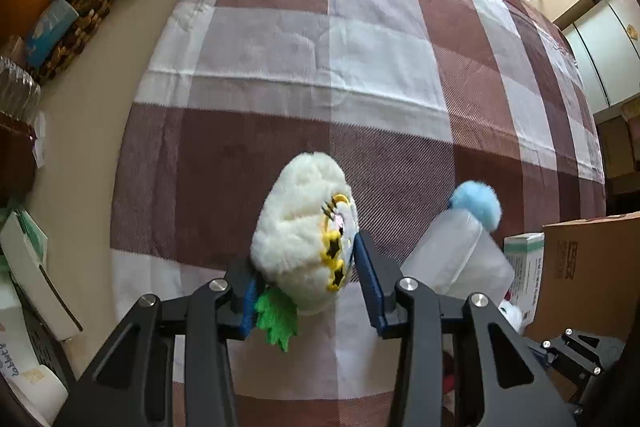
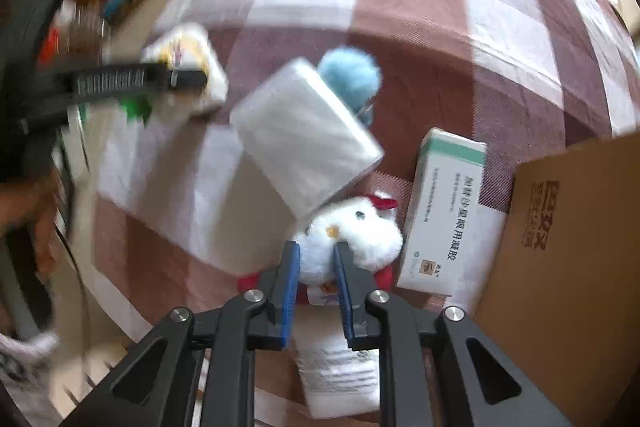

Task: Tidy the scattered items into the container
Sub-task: 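Grasp the white plush toy with the left tool while the right tool grasps the Hello Kitty plush, then lift both plush toys and carry them over the cardboard box, then open both tools to drop the plush toys into the box, then move both tools back toward the remaining items on the tablecloth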

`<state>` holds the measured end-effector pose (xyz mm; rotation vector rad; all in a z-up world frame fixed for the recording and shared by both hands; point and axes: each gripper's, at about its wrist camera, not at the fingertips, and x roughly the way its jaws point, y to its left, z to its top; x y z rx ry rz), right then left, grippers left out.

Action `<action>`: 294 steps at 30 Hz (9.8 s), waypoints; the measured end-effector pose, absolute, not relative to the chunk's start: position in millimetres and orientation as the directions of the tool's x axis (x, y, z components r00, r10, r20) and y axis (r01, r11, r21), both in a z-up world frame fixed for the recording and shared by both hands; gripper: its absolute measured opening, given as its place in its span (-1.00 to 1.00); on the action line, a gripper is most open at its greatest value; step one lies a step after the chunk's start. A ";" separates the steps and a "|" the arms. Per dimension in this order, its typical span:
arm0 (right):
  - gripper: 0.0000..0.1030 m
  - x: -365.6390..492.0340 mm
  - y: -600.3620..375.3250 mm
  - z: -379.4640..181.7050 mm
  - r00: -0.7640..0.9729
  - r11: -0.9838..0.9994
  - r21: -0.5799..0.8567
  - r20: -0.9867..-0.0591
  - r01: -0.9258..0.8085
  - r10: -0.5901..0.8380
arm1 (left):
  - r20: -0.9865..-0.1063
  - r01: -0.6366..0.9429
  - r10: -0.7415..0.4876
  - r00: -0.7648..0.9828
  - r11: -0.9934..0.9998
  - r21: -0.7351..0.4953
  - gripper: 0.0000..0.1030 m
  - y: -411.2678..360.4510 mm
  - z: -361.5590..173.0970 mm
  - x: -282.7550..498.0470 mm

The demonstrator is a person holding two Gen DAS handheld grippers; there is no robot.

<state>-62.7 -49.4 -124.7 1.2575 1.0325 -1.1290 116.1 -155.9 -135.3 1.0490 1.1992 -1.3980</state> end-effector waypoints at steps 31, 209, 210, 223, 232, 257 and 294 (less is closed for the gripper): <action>0.20 -19.3 -73.3 -157.9 -0.112 0.178 -0.116 -0.993 0.977 -0.030 | -0.988 0.991 -0.082 -0.132 -0.040 -0.129 -0.16 -155.0 -152.1 114.2; 0.12 -258.1 43.9 12.7 0.189 0.210 0.147 -0.962 0.967 -0.199 | -0.983 0.852 -0.055 -0.176 -0.508 -0.124 -0.35 -47.5 16.6 -192.2; 0.12 -257.9 41.7 12.3 0.189 0.213 0.146 -0.962 0.966 -0.198 | -0.983 0.852 -0.054 -0.176 -0.508 -0.125 -0.35 -48.3 16.3 -191.8; 0.12 -256.8 28.6 10.5 0.159 0.236 0.111 -0.968 0.965 -0.192 | -0.984 0.847 -0.034 -0.177 -0.514 -0.134 -0.35 -55.4 13.7 -191.6; 0.17 -256.9 30.8 20.5 0.167 0.252 0.108 -0.960 0.962 -0.225 | -0.979 0.861 -0.044 -0.201 -0.484 -0.155 0.22 -61.9 19.6 -180.7; 0.38 -245.0 36.0 39.4 0.120 0.251 0.051 -0.956 0.967 -0.267 | -0.975 0.892 -0.095 -0.199 -0.429 -0.140 0.51 -64.3 41.3 -145.3; 0.38 -92.8 57.7 53.9 0.284 0.077 0.274 -0.895 0.959 -0.343 | -0.973 0.978 -0.149 -0.179 0.084 -0.192 0.55 -116.7 -81.9 38.3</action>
